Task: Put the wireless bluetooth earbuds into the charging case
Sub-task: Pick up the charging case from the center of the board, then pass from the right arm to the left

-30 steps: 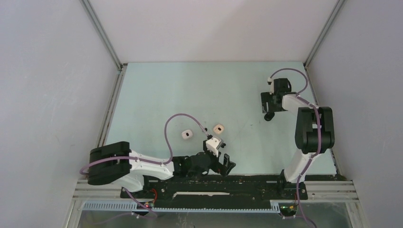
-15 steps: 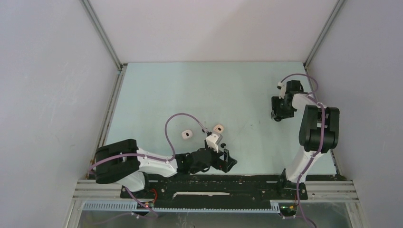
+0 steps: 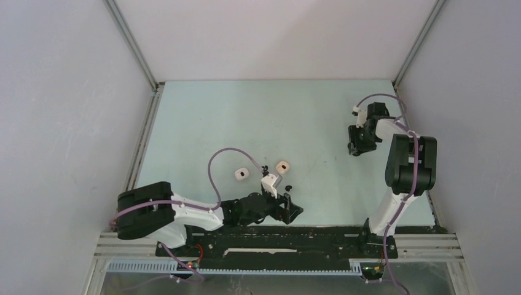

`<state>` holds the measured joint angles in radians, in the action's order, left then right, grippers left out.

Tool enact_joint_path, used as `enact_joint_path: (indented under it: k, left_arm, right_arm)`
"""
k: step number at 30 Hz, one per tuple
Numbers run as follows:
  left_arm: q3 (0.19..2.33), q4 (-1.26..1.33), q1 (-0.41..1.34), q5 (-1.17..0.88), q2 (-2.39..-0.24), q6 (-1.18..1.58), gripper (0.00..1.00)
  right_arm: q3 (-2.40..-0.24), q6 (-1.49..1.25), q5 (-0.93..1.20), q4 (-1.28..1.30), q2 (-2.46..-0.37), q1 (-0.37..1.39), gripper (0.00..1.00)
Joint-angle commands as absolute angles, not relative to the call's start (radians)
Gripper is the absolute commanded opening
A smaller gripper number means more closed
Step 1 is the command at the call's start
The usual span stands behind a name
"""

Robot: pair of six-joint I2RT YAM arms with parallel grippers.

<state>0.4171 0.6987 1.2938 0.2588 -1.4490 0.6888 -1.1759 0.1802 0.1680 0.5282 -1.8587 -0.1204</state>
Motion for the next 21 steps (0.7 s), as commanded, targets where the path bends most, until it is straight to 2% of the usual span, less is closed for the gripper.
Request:
enact_joint_path:
  k: [1,3,6,9,13,21]
  left_arm:
    - [0.443,0.66,1.283,0.286,-1.39,0.678,0.88]
    - [0.458,0.619,1.275,0.28,-1.372,0.67,0.87]
    - [0.491,0.538,1.238,0.216,-1.341,0.685,0.86]
    - [0.499,0.475,1.179,0.142,-1.307,0.761,0.85]
    - [0.475,0.504,1.049,-0.064,-1.288,0.831,0.82]
    - [0.504,0.424,0.908,-0.185,-1.191,0.812,0.82]
  right_arm:
    - [-1.216,0.209,0.15,0.554,-1.88,-0.097,0.45]
    - [-1.215,0.207,0.147,0.556,-1.853,-0.097,0.38]
    - [-1.205,0.204,0.171,0.566,-1.782,-0.093,0.33]
    - [-1.175,0.205,0.259,0.573,-1.669,-0.091,0.33]
    - [-1.141,0.206,0.373,0.585,-1.52,-0.058,0.33]
    - [-0.997,0.348,0.408,0.55,-1.286,0.216,0.34]
